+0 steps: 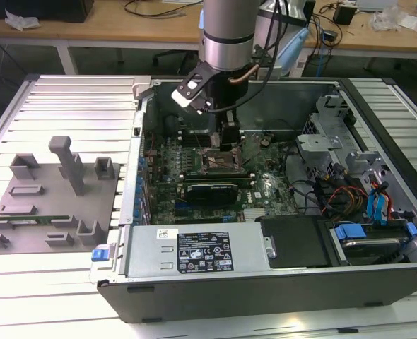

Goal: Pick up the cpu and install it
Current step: 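Place the cpu into insertion slot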

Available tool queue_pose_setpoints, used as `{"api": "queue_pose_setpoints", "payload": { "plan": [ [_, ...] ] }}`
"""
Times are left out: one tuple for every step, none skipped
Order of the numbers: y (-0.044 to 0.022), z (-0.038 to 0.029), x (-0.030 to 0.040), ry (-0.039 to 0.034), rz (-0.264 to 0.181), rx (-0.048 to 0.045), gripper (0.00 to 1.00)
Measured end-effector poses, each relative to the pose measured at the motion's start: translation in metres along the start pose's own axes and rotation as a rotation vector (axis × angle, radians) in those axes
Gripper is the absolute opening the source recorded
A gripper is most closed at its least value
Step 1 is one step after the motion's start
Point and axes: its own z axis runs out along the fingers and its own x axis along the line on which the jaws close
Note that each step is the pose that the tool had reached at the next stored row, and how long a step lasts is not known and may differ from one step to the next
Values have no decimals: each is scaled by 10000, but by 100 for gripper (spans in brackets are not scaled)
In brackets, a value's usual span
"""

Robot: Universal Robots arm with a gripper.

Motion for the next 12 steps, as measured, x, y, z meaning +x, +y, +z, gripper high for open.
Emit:
{"api": "queue_pose_setpoints", "payload": {
  "plan": [
    [-6, 21, 0, -15, 27, 2, 55],
    [-8, 38, 0, -22, 33, 3, 55],
    [-9, 57, 0, -25, 34, 2, 55],
    [-10, 76, 1, -25, 34, 1, 55],
    [-13, 93, 1, -27, 36, 2, 55],
    [-15, 110, 1, -27, 35, 2, 55],
    [-18, 127, 1, -28, 36, 2, 55],
    [-20, 145, 1, -28, 36, 2, 55],
    [-21, 162, 1, -27, 35, 2, 55],
    [-21, 178, 1, -28, 35, 2, 55],
    [-24, 218, 1, -27, 31, 2, 55],
    [-26, 230, 1, -27, 32, 2, 55]
  ]
}}
